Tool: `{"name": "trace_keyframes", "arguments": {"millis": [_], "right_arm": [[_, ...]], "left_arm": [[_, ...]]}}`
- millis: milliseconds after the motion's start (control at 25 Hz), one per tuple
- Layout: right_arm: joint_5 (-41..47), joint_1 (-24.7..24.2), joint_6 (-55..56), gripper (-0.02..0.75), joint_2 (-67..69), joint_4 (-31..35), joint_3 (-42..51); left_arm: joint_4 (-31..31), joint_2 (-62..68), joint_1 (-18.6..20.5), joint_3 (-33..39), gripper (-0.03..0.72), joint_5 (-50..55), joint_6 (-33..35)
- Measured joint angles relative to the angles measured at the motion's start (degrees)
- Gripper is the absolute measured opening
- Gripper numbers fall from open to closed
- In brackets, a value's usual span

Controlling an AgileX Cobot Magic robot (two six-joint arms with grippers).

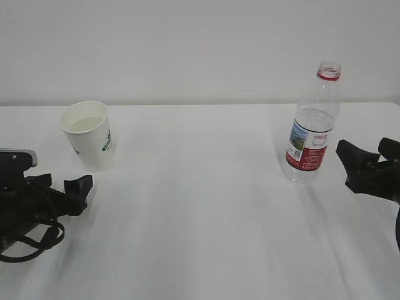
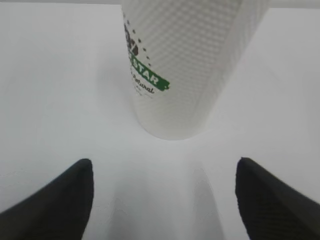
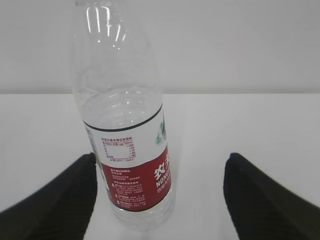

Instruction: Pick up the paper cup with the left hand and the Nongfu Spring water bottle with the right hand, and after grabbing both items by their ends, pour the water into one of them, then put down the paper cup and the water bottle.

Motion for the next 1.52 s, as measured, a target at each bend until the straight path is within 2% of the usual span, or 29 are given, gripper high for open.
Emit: {"name": "trace_keyframes", "arguments": {"millis": [560,960,1520], "right_arm": [[0.14,0.0,0.15,0.593,-3.65,-1.57,0.09],[6.62,0.0,-0.23,0.593,-12.03,0.22,0.35],[14.24,0.0,-0.44,0.593,-19.82,2.65,0.48]], "left_arm": [[1.74,-9.8,0.0,4.26,0.627,0.0,0.0],[2.56,-18.37,0.0,4.59,0.614,0.39,0.0],[3.25,-33.56,0.0,4.8,0.593,14.14,0.0]]}}
